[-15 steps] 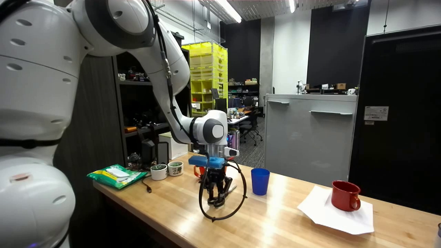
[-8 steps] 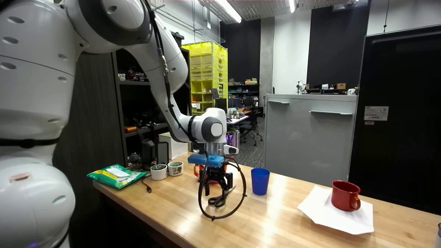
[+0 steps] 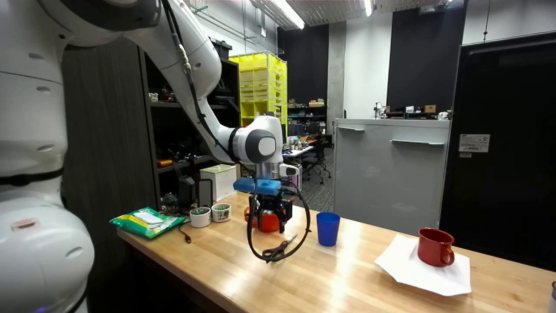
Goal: Open and close the scissors
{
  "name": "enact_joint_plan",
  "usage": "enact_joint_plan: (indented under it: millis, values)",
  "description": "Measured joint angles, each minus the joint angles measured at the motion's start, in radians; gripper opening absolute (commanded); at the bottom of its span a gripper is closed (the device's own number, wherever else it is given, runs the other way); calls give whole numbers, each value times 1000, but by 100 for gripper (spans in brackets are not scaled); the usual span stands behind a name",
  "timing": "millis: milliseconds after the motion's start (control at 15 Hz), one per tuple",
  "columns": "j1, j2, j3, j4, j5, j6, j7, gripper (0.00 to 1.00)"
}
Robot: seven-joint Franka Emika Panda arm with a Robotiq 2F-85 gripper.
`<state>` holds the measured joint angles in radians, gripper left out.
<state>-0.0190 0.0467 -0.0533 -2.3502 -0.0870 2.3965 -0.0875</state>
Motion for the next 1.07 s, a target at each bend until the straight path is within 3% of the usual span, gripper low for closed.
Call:
enact_joint_plan:
  millis: [400,1067]
  values:
    - [3,-217,1,-106,51,-14,-117,100]
    - [13,-469,3,-116,38,-302,-162,100]
